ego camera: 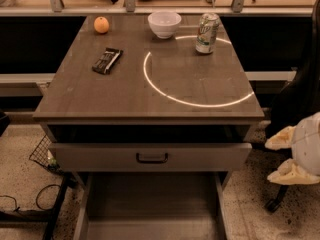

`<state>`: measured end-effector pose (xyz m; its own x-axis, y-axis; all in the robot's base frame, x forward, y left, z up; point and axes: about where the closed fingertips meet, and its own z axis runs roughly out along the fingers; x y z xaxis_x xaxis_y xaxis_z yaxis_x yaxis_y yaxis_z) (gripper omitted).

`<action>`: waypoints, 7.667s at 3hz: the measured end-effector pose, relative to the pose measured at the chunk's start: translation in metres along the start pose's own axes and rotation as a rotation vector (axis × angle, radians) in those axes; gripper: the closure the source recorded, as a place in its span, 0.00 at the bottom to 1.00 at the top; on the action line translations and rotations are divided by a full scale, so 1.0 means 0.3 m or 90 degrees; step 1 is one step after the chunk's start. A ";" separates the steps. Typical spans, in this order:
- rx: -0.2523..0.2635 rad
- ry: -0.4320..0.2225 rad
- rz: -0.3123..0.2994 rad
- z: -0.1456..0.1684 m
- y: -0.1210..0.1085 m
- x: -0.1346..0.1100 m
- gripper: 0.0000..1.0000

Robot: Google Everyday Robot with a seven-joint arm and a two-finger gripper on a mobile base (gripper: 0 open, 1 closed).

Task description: Close middle drawer

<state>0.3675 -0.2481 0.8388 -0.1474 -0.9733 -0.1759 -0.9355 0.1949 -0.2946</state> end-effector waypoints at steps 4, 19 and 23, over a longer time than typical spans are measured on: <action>-0.076 0.050 0.023 0.415 0.315 0.064 1.00; -0.044 0.051 -0.190 1.481 0.541 -0.218 1.00; 0.015 0.053 -0.215 1.537 0.275 -0.353 1.00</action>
Offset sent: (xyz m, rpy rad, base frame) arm -0.0651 0.0133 -0.1732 -0.0186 0.1898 -0.0792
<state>0.4539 -0.0731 0.4002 0.1432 -0.9896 0.0125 -0.9282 -0.1386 -0.3453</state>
